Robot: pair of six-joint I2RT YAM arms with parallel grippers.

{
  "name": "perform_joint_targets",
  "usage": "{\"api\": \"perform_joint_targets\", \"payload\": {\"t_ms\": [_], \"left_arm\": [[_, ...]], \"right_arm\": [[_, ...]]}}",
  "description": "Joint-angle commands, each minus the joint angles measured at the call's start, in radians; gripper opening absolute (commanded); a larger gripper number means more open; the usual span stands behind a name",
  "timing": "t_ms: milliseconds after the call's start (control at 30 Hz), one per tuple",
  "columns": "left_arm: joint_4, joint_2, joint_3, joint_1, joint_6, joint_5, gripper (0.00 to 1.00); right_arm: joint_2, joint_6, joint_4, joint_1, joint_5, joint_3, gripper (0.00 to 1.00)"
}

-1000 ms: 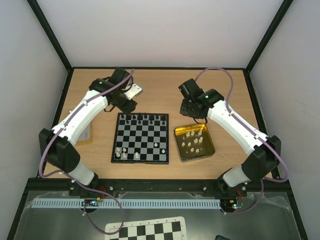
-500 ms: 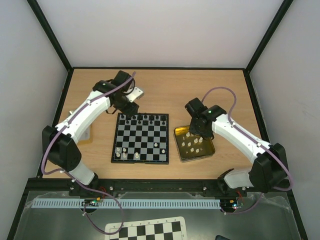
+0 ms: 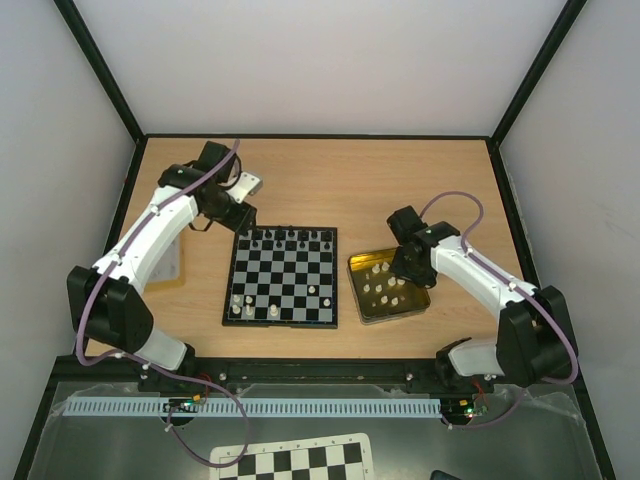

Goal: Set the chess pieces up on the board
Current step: Pick up the chess piece from the storage box.

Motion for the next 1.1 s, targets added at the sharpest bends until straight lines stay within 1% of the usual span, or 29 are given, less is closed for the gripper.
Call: {"api": "perform_joint_targets", "payload": {"t_ms": [0, 667, 867, 1067], "left_arm": [[-0.014, -0.032, -0.02, 0.013, -0.009, 0.016, 0.56], [-0.023, -0.047, -0.044, 0.034, 0.003, 0.002, 0.56], [-0.02, -0.049, -0.052, 0.038, 0.002, -0.015, 0.56], [-0.02, -0.051, -0.054, 0.04, 0.004, -0.035, 0.57]], "right_arm": [[0.034, -0.034, 0.061, -0.026, -0.002, 0.01, 0.28], [0.107, -0.074, 0.117, -0.047, -0.032, 0.006, 0.27], [0.118, -0.079, 0.133, -0.051, -0.036, -0.007, 0.25], [0.128, -0.083, 0.146, -0.055, -0.036, -0.023, 0.24]]}}
